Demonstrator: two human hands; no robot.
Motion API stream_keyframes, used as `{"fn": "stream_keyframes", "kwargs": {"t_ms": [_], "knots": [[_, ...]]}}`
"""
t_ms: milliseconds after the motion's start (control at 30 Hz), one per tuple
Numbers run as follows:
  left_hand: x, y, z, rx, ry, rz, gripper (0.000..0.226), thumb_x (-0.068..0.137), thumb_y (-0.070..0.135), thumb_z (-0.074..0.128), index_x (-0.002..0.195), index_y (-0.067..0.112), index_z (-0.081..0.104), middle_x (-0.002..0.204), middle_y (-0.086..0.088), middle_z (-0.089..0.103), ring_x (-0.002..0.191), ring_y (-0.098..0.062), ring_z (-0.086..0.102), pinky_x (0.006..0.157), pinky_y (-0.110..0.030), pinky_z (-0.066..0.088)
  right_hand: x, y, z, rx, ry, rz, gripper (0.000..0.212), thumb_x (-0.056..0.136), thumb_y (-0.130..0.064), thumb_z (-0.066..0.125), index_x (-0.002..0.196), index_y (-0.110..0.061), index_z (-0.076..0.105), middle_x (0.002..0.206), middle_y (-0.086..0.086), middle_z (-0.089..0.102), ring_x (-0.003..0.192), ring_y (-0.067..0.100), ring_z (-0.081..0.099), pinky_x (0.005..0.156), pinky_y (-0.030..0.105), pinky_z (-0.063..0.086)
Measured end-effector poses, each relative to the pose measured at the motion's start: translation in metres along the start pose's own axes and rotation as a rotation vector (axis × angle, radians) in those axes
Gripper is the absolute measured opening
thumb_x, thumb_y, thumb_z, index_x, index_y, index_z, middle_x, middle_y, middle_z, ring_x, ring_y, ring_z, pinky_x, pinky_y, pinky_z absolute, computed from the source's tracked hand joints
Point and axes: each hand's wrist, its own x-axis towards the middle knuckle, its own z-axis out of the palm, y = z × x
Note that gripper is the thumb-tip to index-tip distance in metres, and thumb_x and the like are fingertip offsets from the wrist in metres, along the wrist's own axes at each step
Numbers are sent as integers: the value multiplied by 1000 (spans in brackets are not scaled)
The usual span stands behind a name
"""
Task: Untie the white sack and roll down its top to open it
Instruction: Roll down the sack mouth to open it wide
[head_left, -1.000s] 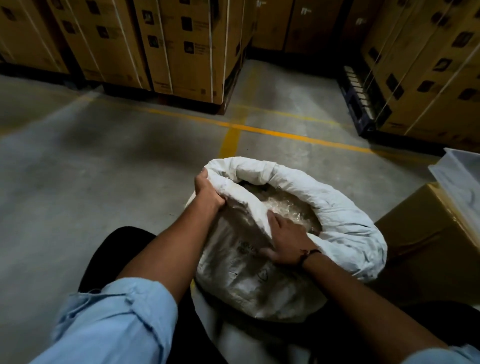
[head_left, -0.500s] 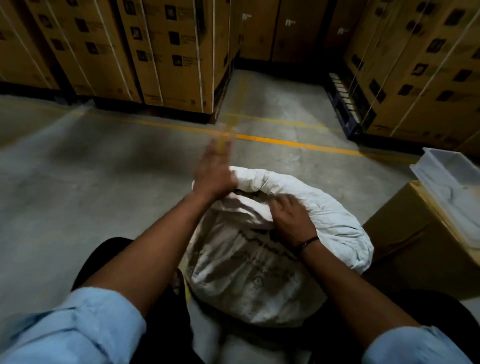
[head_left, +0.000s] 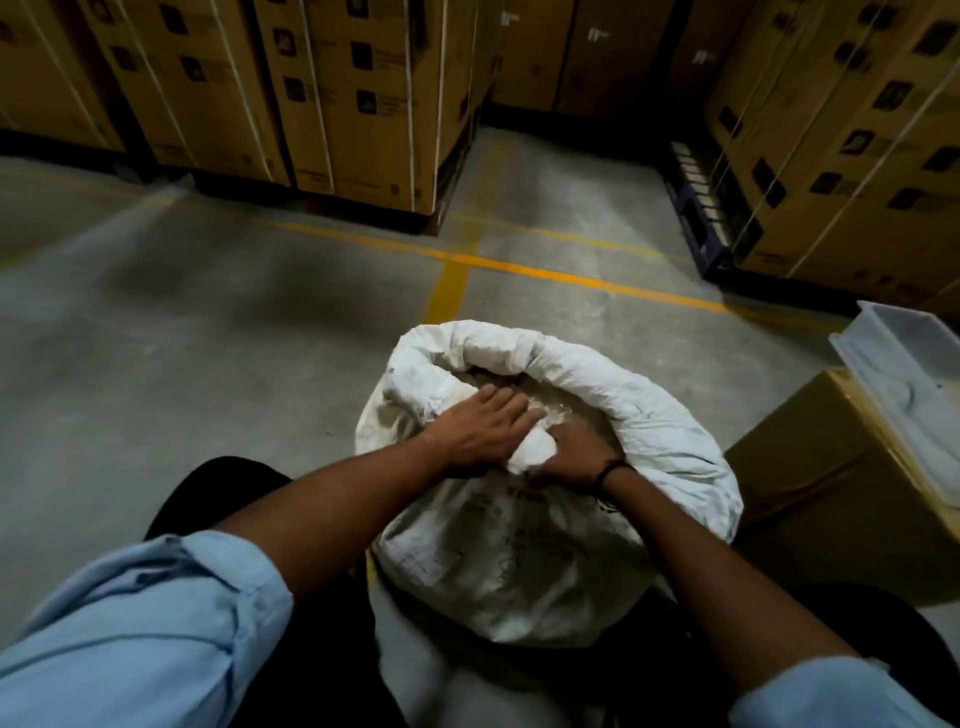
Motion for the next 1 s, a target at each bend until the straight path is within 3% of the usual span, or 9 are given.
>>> {"fn": "stream_keyframes", "kwargs": {"t_ms": [133,233,300,467,533,667,733,833,1000], "knots": [[10,-5,-13,-519,-402,-87,112,69,74,69,155,22,19,143,-11,37,128,-30,41,112,-44,33,-7,-3,9,-199,73,-1,50,78,-38,70,121,-14,60,117,12,65,104,31,63,81,33,50],[10,-27,-20,-481,-515,-93,76,66,65,76,131,30,56,129,-5,60,111,-25,60,99,-37,49,-14,-22,47,-401,316,-200,48,68,-21,69,114,-7,60,97,14,61,80,37,64,60,40,49],[7,-31,-19,-335,-501,-33,50,74,61,69,112,28,67,110,-1,71,103,-24,64,94,-35,50,-14,-26,53,-422,382,-273,44,60,-24,69,101,-9,60,88,11,58,74,34,62,64,39,46],[-14,-8,-9,-34,-277,50,34,90,26,36,114,9,54,109,-9,66,120,-33,47,110,-43,32,-10,-1,38,135,-60,38,109,62,-44,87,146,-10,26,141,12,42,125,29,49,102,36,42],[-22,-1,-8,12,-215,31,42,88,25,27,118,9,52,111,-12,62,121,-35,45,112,-46,26,-15,-2,35,40,-209,67,103,69,-43,84,149,-11,27,143,11,48,128,28,50,101,31,41],[-15,1,-21,-195,-455,53,76,75,61,68,135,18,47,131,-11,49,127,-32,40,114,-48,25,-27,-17,48,-350,-47,-90,60,82,-48,63,131,-17,47,124,9,64,113,29,60,101,41,39],[-9,-5,-32,-418,-482,15,90,63,74,74,129,18,50,126,-7,56,118,-26,48,105,-38,38,-30,-25,62,-443,88,-162,64,81,-51,63,129,-10,47,113,9,66,105,29,62,106,51,27],[-5,-9,-33,-710,-650,-110,80,61,57,88,127,26,54,115,3,67,106,-19,62,85,-26,44,-34,-31,80,-473,273,-211,78,77,-51,66,133,-2,43,104,11,67,93,33,61,95,56,30],[-16,-17,-23,-718,-754,-219,83,65,58,86,131,18,58,133,-3,62,110,-18,58,93,-25,43,-44,-1,73,-436,264,-246,106,65,-73,44,149,-12,23,133,8,49,111,29,54,104,57,27]]}}
